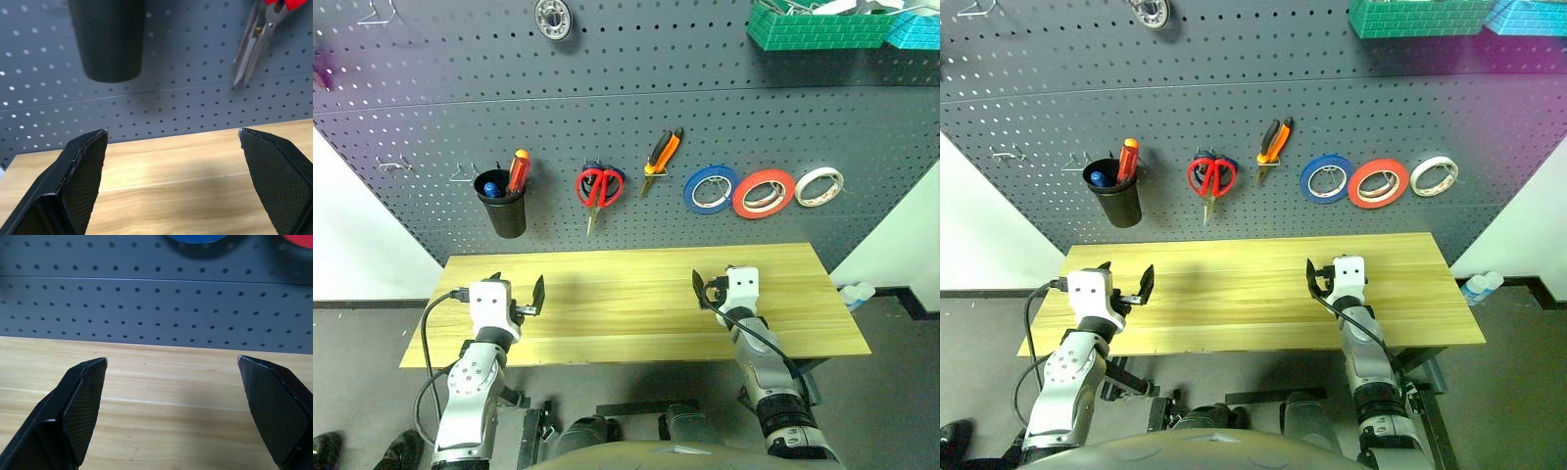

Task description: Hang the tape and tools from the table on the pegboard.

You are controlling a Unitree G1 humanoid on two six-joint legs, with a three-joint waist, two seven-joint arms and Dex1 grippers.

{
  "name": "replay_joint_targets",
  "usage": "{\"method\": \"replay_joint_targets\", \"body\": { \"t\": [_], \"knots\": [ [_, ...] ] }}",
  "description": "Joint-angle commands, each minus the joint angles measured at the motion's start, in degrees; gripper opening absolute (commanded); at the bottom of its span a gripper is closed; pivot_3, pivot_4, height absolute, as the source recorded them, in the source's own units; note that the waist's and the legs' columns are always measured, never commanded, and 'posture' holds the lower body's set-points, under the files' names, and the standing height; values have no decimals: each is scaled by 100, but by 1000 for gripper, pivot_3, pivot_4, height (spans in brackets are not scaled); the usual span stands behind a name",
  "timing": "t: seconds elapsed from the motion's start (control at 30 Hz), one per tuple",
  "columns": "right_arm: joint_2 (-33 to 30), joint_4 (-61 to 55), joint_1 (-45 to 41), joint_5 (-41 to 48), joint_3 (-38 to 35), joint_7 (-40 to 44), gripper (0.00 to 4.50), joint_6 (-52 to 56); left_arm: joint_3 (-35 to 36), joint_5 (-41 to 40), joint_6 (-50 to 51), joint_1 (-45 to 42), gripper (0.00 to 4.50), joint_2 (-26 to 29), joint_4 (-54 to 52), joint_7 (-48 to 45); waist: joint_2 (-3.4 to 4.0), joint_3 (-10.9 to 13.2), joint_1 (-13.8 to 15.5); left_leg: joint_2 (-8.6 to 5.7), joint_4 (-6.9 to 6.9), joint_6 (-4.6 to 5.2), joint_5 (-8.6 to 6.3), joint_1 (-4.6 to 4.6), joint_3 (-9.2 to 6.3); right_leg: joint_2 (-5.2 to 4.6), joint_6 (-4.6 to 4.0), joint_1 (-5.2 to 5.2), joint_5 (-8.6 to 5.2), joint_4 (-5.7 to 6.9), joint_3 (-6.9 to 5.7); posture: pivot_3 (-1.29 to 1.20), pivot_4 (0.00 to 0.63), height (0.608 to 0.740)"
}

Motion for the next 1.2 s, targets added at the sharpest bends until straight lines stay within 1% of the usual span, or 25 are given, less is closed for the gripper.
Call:
{"method": "replay_joint_targets", "body": {
  "t": [0.03,0.13,0.23,0.57,1.2],
  "knots": [
    [19,-101,-124,-29,7,-54,4500,-179,50,37,-129,-144,4484,74,-10,-4,0,0,-45,0,0,0,0,1,0,0,0,0,0,0,0,-288,48,740],
    [36,-112,-105,-29,21,-50,4500,-191,52,45,-187,-204,4484,81,90,-20,0,0,-149,0,0,0,0,2,0,0,2,1,0,1,-1,-287,50,740],
    [54,-140,-89,-50,57,-51,4500,-190,42,66,-207,-259,4484,106,120,-27,-1,1,-182,0,0,0,0,2,0,1,3,1,-1,0,0,-278,53,740],
    [76,-77,-149,-53,142,45,4500,-179,119,68,-284,-211,4484,99,125,19,-1,1,-150,0,-1,0,0,3,0,1,2,1,0,0,0,-251,55,740],
    [107,-108,-93,-73,213,53,4500,-191,53,110,-306,-187,4484,127,89,2,-1,1,-149,0,0,0,0,3,0,1,3,1,0,0,0,-256,54,740]
  ]
}}
